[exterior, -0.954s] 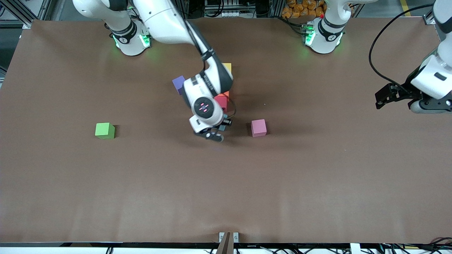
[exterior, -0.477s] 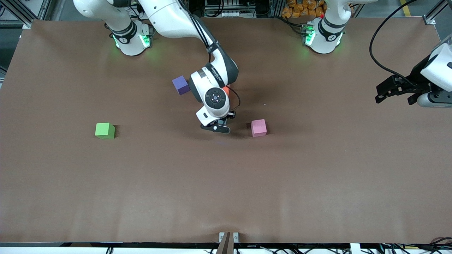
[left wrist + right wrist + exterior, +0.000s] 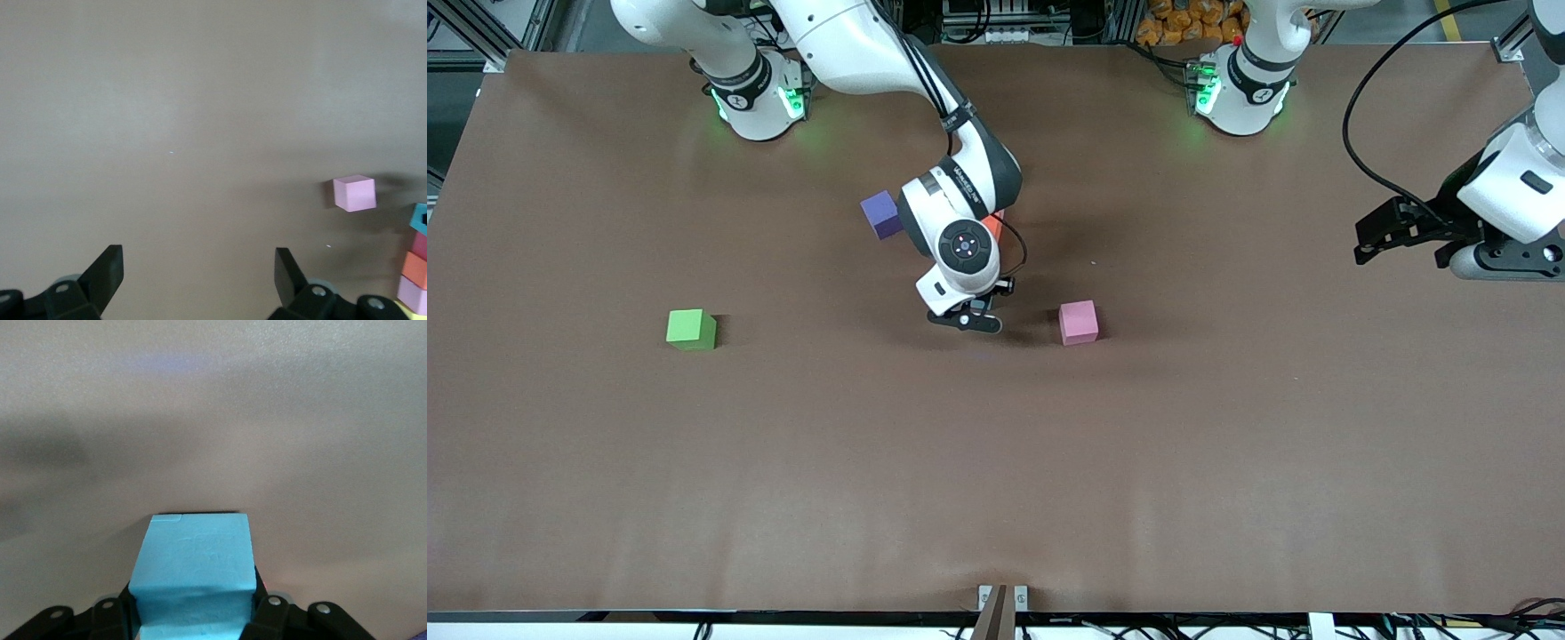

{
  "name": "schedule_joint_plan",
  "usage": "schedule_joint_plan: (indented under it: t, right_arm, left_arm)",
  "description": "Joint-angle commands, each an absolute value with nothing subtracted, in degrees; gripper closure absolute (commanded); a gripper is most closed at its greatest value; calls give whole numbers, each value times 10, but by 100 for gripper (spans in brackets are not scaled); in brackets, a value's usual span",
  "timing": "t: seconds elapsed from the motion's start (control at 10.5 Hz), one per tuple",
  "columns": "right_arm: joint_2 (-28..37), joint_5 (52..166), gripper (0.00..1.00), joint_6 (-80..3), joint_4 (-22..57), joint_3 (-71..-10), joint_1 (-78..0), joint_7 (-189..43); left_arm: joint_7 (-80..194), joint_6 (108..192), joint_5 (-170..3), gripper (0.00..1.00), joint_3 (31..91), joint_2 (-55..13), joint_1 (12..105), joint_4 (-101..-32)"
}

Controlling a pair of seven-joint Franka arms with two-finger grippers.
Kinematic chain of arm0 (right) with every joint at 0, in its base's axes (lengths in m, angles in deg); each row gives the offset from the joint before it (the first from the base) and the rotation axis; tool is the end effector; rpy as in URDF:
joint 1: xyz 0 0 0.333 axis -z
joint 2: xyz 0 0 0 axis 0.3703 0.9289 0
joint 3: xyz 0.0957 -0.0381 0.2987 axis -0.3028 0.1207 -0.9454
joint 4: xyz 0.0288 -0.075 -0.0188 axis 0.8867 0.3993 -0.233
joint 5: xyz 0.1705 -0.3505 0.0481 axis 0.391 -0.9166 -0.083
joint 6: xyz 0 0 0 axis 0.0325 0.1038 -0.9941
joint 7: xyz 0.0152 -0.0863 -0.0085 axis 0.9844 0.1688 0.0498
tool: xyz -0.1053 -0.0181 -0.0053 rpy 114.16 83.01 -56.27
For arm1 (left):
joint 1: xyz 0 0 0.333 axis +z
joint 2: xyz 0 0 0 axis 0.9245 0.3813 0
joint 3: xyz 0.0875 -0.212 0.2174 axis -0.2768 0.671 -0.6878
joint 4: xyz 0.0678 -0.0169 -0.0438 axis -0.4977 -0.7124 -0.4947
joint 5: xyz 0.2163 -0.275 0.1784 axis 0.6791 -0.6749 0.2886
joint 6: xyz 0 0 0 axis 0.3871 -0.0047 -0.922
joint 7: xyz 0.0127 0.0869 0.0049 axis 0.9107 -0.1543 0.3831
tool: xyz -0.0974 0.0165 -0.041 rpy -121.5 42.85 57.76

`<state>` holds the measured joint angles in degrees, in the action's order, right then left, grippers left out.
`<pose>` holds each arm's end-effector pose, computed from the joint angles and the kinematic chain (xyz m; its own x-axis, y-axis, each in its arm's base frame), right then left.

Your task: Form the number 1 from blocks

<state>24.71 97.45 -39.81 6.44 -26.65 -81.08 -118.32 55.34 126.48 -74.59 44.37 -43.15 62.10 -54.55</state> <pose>0.4847 0.4844 0.2065 0.9564 -0.1752 -0.2335 -0.1680 -0.9845 0.0505 0.5737 -0.0689 0.6165 0.9985 -0.0418 0.0353 -0.0420 -0.9991 0.0053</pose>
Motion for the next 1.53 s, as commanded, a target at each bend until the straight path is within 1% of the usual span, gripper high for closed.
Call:
schedule_joint_plan:
  t: [0.0,0.19,0.29,0.38,0.48,0.57,0.67,0.76,0.86,1.05,1.24,1.43]
  right_arm:
    - [226,961,0,-400,84,-281,-801,-1181]
    - [212,942,0,-398,76,-281,-790,-1153]
    - [195,938,0,-387,76,-283,-774,-1134]
    - [176,935,0,-359,72,-288,-756,-1117]
    - [155,915,0,-328,68,-296,-735,-1080]
    - [143,874,0,-280,53,-307,-715,-1034]
    - [141,843,0,-211,29,-307,-703,-987]
    - [140,826,0,-161,7,-307,-690,-928]
    - [128,796,0,-138,1,-306,-681,-856]
    - [74,754,0,-132,10,-303,-654,-773]
    - [0,755,0,-121,20,-303,-611,-795]
    - [-63,755,0,-121,22,-309,-567,-866]
  left_arm:
    - [555,1253,-727,0,444,-424,625,-530]
    - [552,1254,-735,0,439,-425,632,-529]
    - [547,1253,-733,0,439,-425,632,-529]
    - [545,1255,-745,0,439,-424,632,-528]
    - [545,1258,-753,0,439,-415,632,-527]
    - [546,1260,-752,0,439,-412,630,-526]
    - [549,1264,-750,0,439,-411,626,-526]
    - [551,1266,-751,0,440,-412,622,-526]
    - [556,1265,-749,0,441,-412,622,-526]
    - [552,1265,-750,0,441,-411,628,-526]
    - [546,1271,-748,0,439,-400,628,-525]
    - [546,1278,-750,0,439,-403,631,-525]
